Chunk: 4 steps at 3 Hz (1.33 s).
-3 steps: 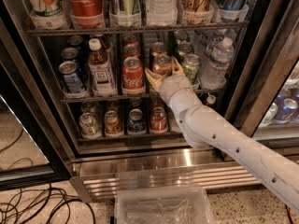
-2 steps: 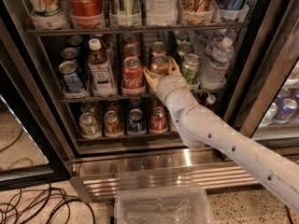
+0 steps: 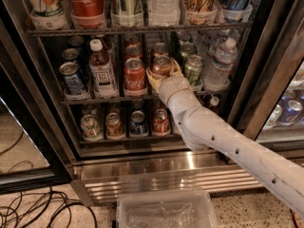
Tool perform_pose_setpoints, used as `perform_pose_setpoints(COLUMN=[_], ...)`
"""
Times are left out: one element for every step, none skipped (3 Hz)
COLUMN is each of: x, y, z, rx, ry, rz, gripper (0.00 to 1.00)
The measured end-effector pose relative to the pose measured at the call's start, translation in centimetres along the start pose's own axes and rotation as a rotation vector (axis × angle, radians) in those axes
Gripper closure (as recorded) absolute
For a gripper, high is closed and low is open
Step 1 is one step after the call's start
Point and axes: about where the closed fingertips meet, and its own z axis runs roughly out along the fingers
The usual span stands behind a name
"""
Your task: Pick orange can from middle shelf of fridge
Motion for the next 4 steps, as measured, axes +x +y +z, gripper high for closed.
perform_pose_setpoints(x=[-1.4, -2.9, -4.2, -5.0], y=[0.1, -0.2, -0.8, -0.8], z=[-0.9, -2.0, -3.0, -4.3], rx=[-0.016, -0.012, -0.020, -0.053], ry=[-0.029, -0.058, -0.091, -0.096], rz=[0.010, 0.020, 0.031, 0.054], gripper=[1.00, 1.00, 1.00, 1.00])
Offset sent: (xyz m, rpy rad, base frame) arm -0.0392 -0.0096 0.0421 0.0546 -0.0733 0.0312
